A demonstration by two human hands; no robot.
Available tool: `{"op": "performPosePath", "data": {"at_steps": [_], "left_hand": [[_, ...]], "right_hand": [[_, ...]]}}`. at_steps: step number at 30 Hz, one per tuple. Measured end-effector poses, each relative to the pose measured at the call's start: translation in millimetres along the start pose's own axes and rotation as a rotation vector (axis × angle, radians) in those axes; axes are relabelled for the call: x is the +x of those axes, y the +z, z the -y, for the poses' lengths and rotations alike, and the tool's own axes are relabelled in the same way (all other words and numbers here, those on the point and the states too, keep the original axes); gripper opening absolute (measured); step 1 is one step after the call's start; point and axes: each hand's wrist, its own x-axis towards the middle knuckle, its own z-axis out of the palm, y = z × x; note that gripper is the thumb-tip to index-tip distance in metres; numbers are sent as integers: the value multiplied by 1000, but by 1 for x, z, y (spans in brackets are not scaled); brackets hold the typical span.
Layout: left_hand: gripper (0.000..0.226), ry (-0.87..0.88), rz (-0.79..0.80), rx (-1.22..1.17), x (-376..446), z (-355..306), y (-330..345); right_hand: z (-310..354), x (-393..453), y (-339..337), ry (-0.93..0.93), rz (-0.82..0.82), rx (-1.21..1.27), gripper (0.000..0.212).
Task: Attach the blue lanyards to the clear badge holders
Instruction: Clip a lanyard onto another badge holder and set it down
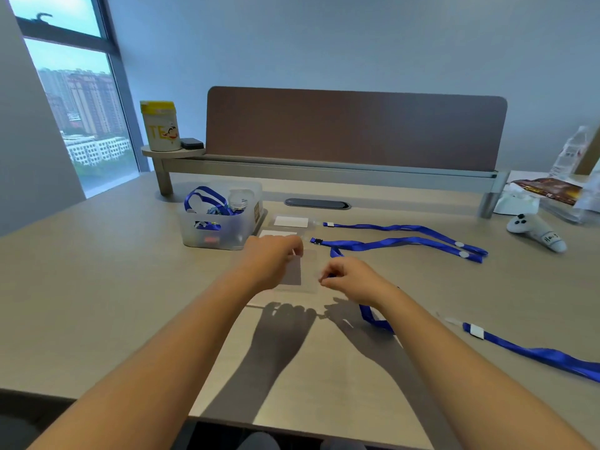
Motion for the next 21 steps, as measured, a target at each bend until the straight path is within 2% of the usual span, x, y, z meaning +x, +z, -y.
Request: {"op": "performPosePath", "data": {"at_steps": [6, 10, 15, 18, 21], "left_hand": [[35, -146, -143, -218, -1, -3, -2], [39, -96, -273, -258, -2, -9, 0], [34, 48, -212, -264, -8, -24, -5], [35, 58, -208, -234, -10, -27, -6], [35, 66, -217, -188, -12, -26, -6]], "right_hand": [[8, -5, -8, 4, -51, 188, 12], [14, -8, -13, 0, -72, 312, 22], [21, -11, -16, -37, -96, 427, 22], [24, -13, -17, -50, -121, 425, 26], [24, -13, -15, -61, -136, 420, 19]]}}
